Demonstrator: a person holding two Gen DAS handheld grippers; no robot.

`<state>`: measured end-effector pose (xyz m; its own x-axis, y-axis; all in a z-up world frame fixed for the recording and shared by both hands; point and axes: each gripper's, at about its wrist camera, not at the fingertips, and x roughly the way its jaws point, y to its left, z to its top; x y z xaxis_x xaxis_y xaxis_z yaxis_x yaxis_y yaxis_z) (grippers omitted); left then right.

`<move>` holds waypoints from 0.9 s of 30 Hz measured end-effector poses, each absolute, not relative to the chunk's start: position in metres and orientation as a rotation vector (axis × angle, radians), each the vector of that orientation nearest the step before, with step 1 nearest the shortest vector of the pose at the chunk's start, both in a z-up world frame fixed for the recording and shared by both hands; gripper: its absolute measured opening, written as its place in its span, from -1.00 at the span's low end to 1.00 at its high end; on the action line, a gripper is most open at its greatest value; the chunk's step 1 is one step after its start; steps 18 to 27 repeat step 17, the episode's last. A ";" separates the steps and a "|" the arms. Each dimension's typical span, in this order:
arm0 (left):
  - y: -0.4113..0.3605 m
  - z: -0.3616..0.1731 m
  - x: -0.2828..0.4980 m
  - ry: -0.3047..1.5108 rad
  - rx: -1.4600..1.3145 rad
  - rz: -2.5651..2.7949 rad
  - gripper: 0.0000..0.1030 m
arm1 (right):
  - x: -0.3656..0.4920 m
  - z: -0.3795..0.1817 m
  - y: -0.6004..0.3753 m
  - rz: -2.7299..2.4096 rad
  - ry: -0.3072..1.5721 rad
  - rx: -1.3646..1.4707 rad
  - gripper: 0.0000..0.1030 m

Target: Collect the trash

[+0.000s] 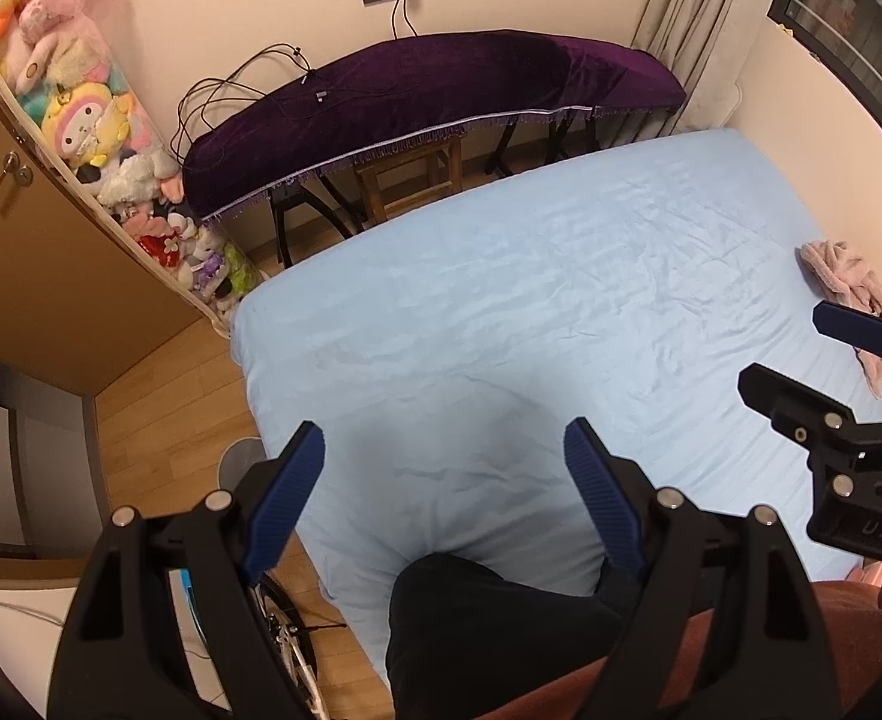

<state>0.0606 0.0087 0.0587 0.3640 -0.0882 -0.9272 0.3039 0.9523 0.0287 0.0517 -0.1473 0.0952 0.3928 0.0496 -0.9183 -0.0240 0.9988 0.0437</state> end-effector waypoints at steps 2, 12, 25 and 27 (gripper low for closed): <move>0.008 0.059 0.061 1.176 0.210 -0.266 0.59 | 0.052 0.095 -0.147 0.046 1.164 0.024 0.59; 0.003 0.061 0.062 1.175 0.238 -0.274 0.59 | 0.057 0.096 -0.151 0.036 1.154 0.021 0.59; 0.004 0.057 0.067 1.183 0.245 -0.254 0.59 | 0.060 0.095 -0.153 0.026 1.157 0.028 0.59; 0.004 0.057 0.067 1.183 0.245 -0.254 0.59 | 0.060 0.095 -0.153 0.026 1.157 0.028 0.59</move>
